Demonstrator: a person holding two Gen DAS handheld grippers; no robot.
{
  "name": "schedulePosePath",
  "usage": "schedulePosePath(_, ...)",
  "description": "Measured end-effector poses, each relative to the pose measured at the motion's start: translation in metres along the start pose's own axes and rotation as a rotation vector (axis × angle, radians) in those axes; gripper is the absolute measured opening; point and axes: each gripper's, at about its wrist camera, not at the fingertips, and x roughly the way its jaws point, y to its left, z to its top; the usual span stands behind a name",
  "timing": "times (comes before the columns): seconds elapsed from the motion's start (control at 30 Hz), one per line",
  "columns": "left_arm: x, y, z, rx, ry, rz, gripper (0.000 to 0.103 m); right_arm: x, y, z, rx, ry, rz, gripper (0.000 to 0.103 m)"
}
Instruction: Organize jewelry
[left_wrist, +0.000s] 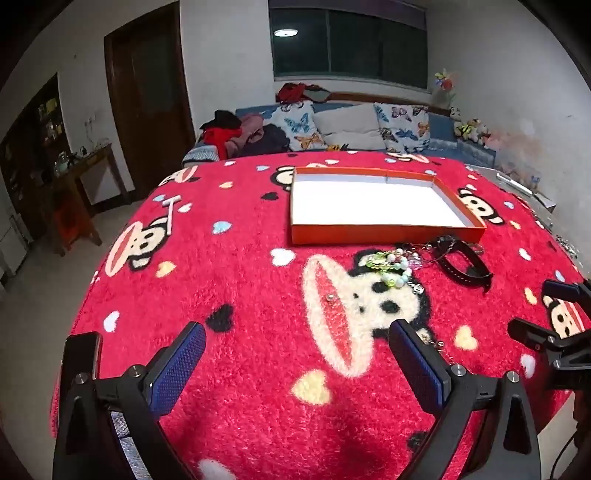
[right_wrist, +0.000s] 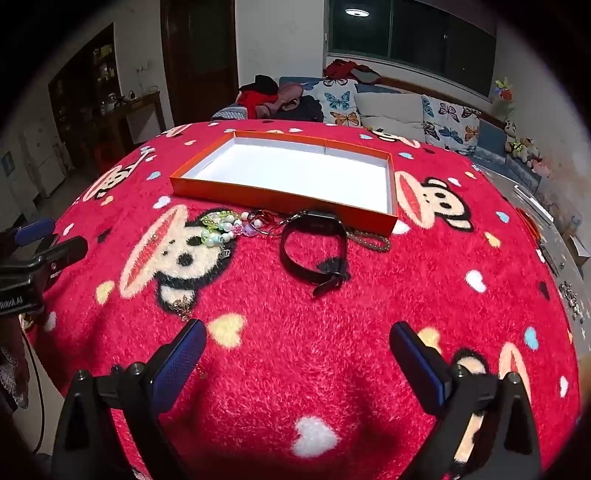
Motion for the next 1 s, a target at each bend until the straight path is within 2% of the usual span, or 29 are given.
schedulePosePath(0.2,-0.004,0.003,-0.005,-0.017,-0.034,-0.032,0.103,0.0,-0.002,0.0,-0.003,0.0,-0.003,0.103)
schedulePosePath(0.53,0.006,0.001,-0.007,-0.004,0.037,-0.062,0.103,-0.001,-0.001,0.002,-0.01,0.001,0.005,0.103)
schedulePosePath(0.8,0.017,0.001,-0.009,-0.03,0.085,-0.074,0.103,0.003,-0.006,0.001,0.007,0.01,0.01,0.103)
schedulePosePath(1.0,0.028,0.006,-0.011,-0.045,0.134,-0.062,0.103,0.004,-0.011,0.0,0.016,0.013,0.013,0.103)
